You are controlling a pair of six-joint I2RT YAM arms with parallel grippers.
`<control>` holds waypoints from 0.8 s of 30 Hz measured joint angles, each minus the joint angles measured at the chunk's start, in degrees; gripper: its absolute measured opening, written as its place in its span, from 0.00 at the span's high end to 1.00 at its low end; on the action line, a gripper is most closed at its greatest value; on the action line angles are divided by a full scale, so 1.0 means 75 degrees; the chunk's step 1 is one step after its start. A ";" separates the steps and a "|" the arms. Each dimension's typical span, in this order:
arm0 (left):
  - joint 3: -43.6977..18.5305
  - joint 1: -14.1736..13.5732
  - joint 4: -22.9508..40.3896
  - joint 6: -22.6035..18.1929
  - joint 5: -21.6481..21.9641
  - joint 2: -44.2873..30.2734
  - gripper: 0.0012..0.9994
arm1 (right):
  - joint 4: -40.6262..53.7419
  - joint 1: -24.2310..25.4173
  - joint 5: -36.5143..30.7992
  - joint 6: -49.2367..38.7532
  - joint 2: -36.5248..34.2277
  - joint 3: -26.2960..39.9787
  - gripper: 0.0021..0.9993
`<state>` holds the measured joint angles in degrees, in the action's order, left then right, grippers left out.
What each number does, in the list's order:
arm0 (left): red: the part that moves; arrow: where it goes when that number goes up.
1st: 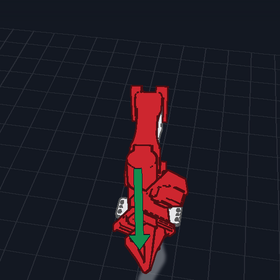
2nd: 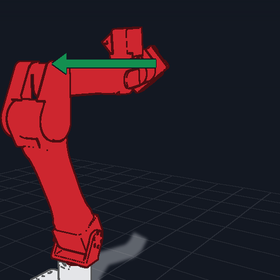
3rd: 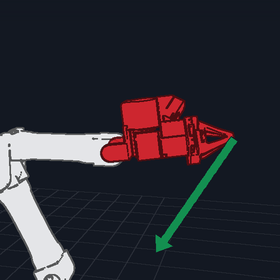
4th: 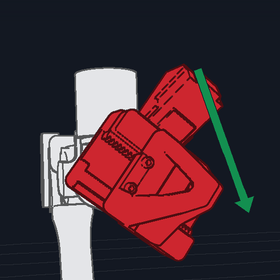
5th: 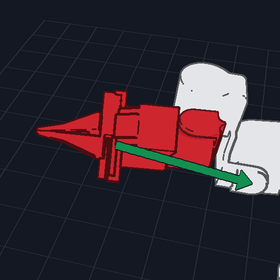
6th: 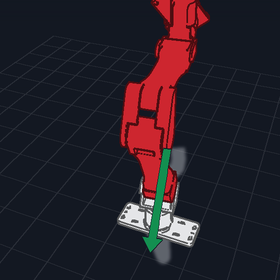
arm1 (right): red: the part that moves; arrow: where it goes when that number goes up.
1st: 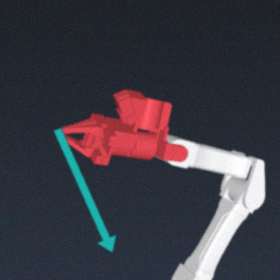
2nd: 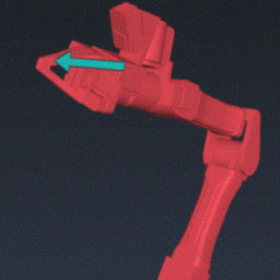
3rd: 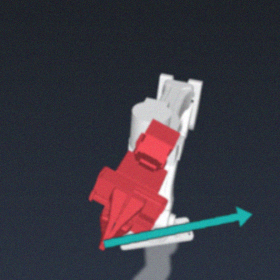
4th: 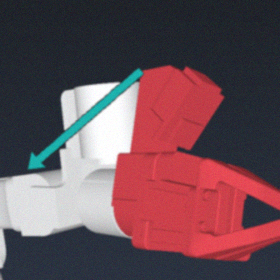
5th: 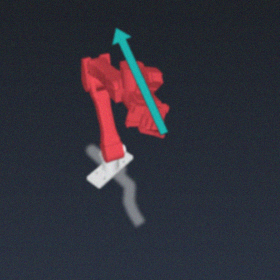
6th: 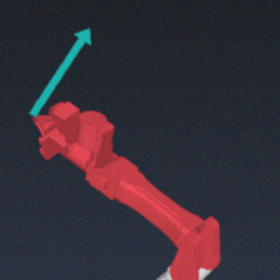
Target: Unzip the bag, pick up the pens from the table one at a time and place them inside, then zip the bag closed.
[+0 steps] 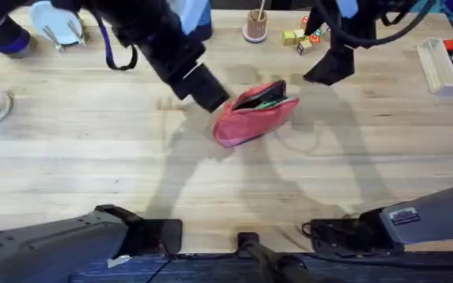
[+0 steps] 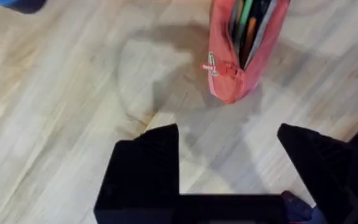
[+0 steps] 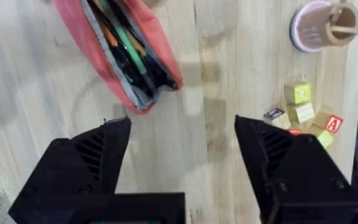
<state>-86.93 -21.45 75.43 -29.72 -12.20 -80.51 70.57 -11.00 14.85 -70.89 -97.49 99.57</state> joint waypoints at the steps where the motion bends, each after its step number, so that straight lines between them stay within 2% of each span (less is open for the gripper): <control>1: 0.0160 0.0137 -0.0038 -0.0142 -0.0126 0.0018 0.01 | 0.0000 -0.0047 0.0000 0.0000 0.0000 0.0001 0.00; 6: 0.1047 0.0871 -0.0176 -0.0899 -0.0832 0.0261 0.01 | 0.0000 -0.0273 0.0000 0.0003 0.0000 -0.0001 0.00; 10: 0.1726 0.1711 -0.0200 -0.1668 -0.1539 0.0663 0.01 | 0.0000 -0.0420 0.0000 0.0000 0.0000 0.0002 0.00; 15: 0.2246 0.3111 -0.0243 -0.2741 -0.2916 0.0892 0.01 | -0.0045 -0.0581 0.0000 0.0000 0.0000 -0.0001 0.00; 19: 0.2729 0.4198 -0.0742 -0.3320 -0.4225 0.0890 0.01 | -0.0055 -0.0730 0.0000 0.0000 0.0000 0.0002 0.00; 22: 0.3009 0.4747 -0.1140 -0.3512 -0.4991 0.0868 0.01 | -0.0061 -0.0842 0.0000 0.0000 0.0000 0.0000 0.00; 24: 0.3059 0.4944 -0.1432 -0.3592 -0.5285 0.0854 0.01 | -0.0070 -0.0917 0.0000 0.0000 0.0000 0.0000 0.00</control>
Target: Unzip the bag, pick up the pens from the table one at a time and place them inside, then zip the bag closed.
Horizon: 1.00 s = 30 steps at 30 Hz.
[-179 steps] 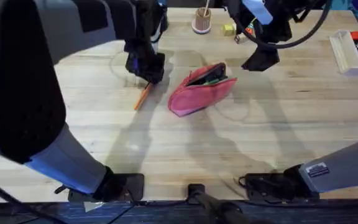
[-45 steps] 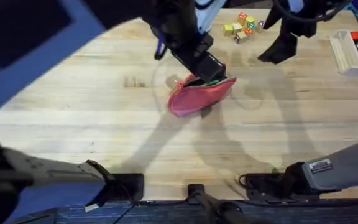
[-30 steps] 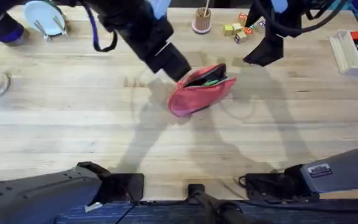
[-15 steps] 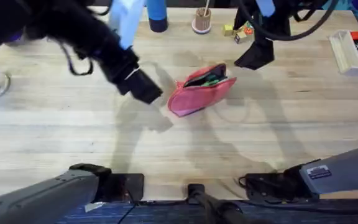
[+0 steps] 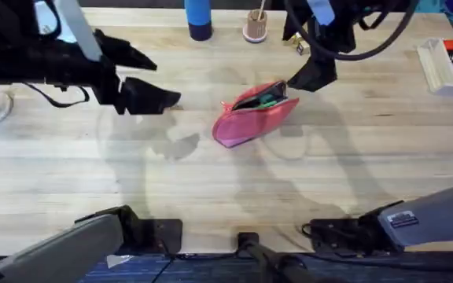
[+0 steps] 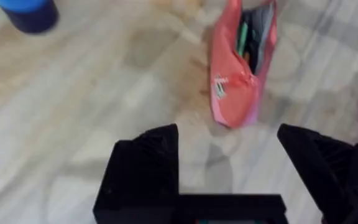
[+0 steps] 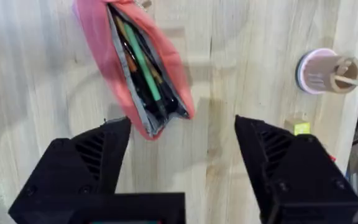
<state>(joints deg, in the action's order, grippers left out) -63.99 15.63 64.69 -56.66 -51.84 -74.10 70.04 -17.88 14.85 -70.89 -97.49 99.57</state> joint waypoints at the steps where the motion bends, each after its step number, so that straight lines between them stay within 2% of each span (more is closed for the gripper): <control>1: 0.0000 0.0072 -0.0132 -0.0031 -0.0096 -0.0006 0.01 | -0.0010 -0.0033 0.0000 0.0000 0.0000 0.0000 0.00; 10: 0.0008 0.0194 -0.0120 -0.0335 -0.0128 -0.0012 0.01 | -0.0547 -0.0292 0.0002 0.0221 0.0000 0.0003 0.00; 12: 0.0030 0.0194 0.0065 -0.0706 -0.0130 -0.0012 0.01 | -0.0669 -0.0363 0.0003 0.0514 0.0000 0.0000 0.00; 15: 0.0223 0.0194 0.0390 -0.1700 -0.0148 -0.0012 0.01 | -0.0723 -0.0456 0.0009 0.1069 0.0000 0.0000 0.00; 22: 0.1051 0.0194 0.0396 -0.3499 -0.0374 -0.0012 0.01 | -0.0695 -0.0601 0.0032 0.2964 0.0000 0.0000 0.00; 26: 0.1236 0.0194 0.0326 -0.4086 -0.0545 -0.0012 0.01 | -0.0493 -0.0610 0.0041 0.4078 -0.0002 0.0003 0.00; 30: 0.1256 0.0194 0.0255 -0.4339 -0.0610 -0.0012 0.01 | -0.0169 -0.0610 0.0063 0.4672 0.0000 0.0001 0.00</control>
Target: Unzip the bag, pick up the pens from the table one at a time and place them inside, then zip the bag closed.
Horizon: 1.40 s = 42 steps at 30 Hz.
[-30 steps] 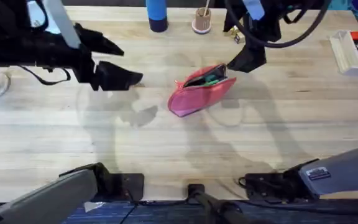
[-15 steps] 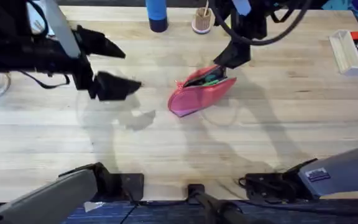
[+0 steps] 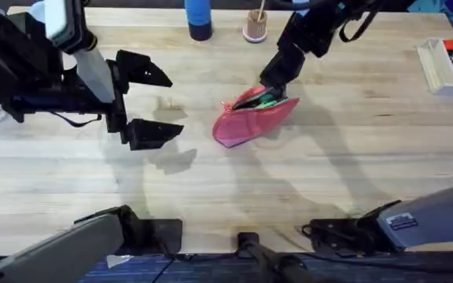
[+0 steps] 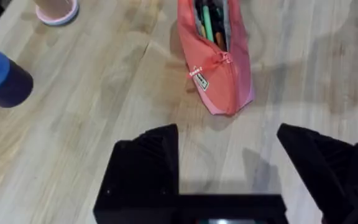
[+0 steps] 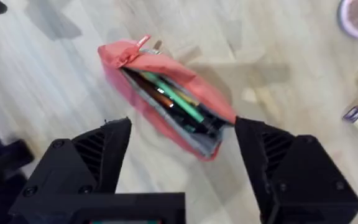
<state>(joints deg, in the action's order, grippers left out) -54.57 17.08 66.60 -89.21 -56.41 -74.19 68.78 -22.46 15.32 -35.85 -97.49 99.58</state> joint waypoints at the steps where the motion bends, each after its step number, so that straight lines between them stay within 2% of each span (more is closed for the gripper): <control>1: 0.0000 0.0000 -0.0002 -0.0034 -0.0013 0.0000 0.01 | 0.0083 0.0000 -0.0002 0.0084 0.0000 -0.0002 0.00; 11: 0.0000 0.0000 0.0001 -0.0146 -0.0080 0.0000 0.01 | 0.0232 0.0000 0.0018 0.0414 0.0000 -0.0002 0.00; 23: 0.0000 0.0000 0.0001 -0.0169 -0.0083 0.0000 0.01 | 0.0207 -0.0043 0.0381 0.1450 0.0000 0.0000 0.00; 34: 0.0000 0.0000 0.0001 -0.0169 -0.0083 0.0000 0.01 | 0.0166 -0.1267 0.0131 0.1997 -0.0003 0.0001 0.00; 42: 0.0000 0.0000 0.0068 -0.0164 -0.0083 0.0000 0.01 | -0.0002 -0.1671 0.0068 0.2214 -0.0003 0.0001 0.00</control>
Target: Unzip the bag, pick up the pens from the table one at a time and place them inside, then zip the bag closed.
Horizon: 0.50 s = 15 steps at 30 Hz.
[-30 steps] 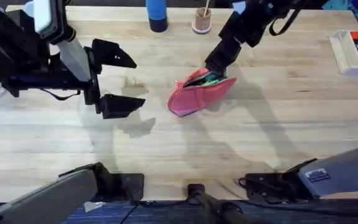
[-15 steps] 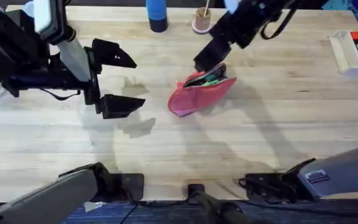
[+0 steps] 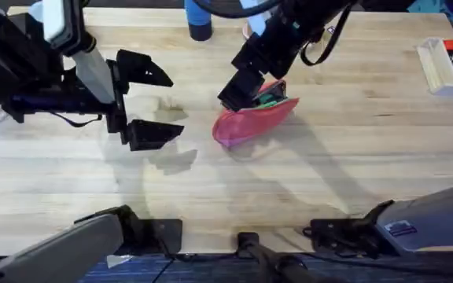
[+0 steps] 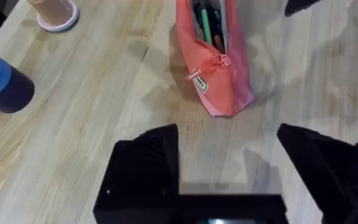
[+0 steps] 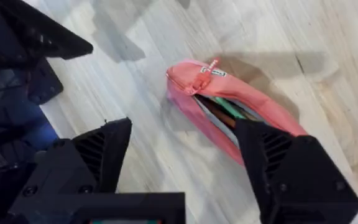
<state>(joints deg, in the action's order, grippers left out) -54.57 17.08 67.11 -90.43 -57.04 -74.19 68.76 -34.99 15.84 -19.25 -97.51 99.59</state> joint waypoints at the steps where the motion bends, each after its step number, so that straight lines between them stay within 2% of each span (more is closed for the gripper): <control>1: 0.0000 0.0000 0.0024 0.0000 0.0000 0.0000 0.01 | -0.0035 -0.0024 0.0000 0.0078 -0.0001 0.0000 0.00; 8: 0.0000 0.0000 0.0052 0.0000 0.0000 0.0000 0.01 | -0.0306 -0.0077 0.0000 0.0935 -0.0267 0.0000 0.00; 15: 0.0000 0.0000 0.0050 0.0000 0.0000 0.0000 0.01 | -0.0650 -0.0078 0.0000 0.1461 -0.0949 0.0000 0.00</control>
<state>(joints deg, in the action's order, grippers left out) -54.57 17.08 67.48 -90.43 -57.04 -74.19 63.88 -35.57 15.84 -8.29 -104.63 99.59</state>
